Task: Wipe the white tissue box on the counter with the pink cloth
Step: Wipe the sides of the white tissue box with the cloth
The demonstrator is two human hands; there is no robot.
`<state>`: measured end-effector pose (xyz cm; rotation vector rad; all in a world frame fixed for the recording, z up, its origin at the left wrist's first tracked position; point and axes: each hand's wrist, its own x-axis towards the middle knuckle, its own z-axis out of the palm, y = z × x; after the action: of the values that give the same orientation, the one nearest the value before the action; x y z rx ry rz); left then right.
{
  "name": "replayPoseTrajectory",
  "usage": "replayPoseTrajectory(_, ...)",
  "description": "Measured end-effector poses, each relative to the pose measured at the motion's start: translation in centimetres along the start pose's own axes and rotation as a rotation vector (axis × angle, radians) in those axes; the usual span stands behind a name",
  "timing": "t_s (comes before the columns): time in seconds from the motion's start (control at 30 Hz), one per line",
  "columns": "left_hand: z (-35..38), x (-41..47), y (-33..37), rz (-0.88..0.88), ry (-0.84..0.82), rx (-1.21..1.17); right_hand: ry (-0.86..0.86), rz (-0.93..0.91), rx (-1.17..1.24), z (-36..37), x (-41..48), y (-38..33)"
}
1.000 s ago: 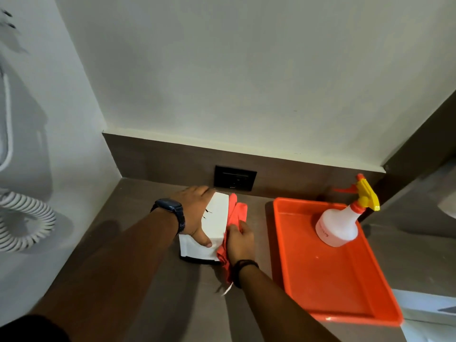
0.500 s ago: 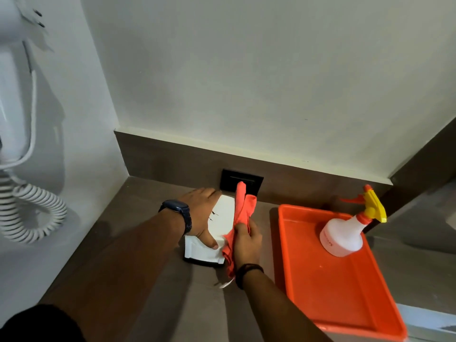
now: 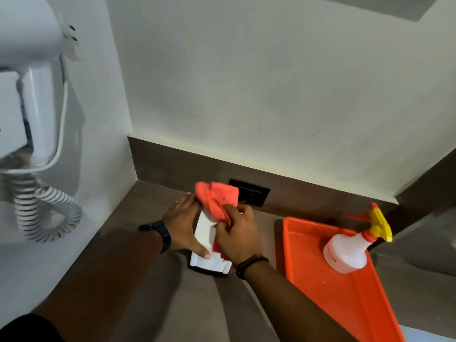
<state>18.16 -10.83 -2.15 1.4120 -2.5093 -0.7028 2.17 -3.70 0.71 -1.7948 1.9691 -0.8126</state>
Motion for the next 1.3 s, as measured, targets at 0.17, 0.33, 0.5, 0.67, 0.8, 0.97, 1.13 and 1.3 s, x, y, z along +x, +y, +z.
replayPoseTrajectory(0.17, -0.2, 0.8, 0.7, 0.027, -0.004, -0.138, -0.03, -0.04, -0.159, 0.3, 0.5, 0.0)
replayPoseTrajectory(0.33, 0.3, 0.7, 0.4, 0.026, -0.009, -0.163, -0.081, -0.092, -0.131, -0.2, 0.4, 0.5)
replayPoseTrajectory(0.5, 0.3, 0.8, 1.0, 0.006, 0.043, -0.139, -0.044, -0.076, -0.151, 0.0, 0.6, 0.6)
replayPoseTrajectory(0.67, 0.0, 0.4, 1.6, -0.017, 0.042, -0.182, 0.0, -0.066, -0.185, -0.9, 0.7, 2.1)
replayPoseTrajectory(0.8, 0.0, 0.4, 1.7, -0.038, 0.033, -0.154, -0.034, -0.088, -0.171, -0.6, 0.6, 1.5)
replayPoseTrajectory(0.97, 0.2, 0.2, 2.1, -0.041, 0.01, -0.196, -0.007, -0.16, -0.196, -0.8, 0.0, 2.5)
replayPoseTrajectory(1.13, 0.5, 0.1, 1.9, -0.064, 0.04, -0.252, -0.049, -0.213, -0.179, -0.5, -0.6, 2.2)
replayPoseTrajectory(1.3, 0.7, 0.1, 2.3, -0.046, 0.091, -0.208, 0.046, -0.176, -0.232, -0.9, -0.4, 2.8)
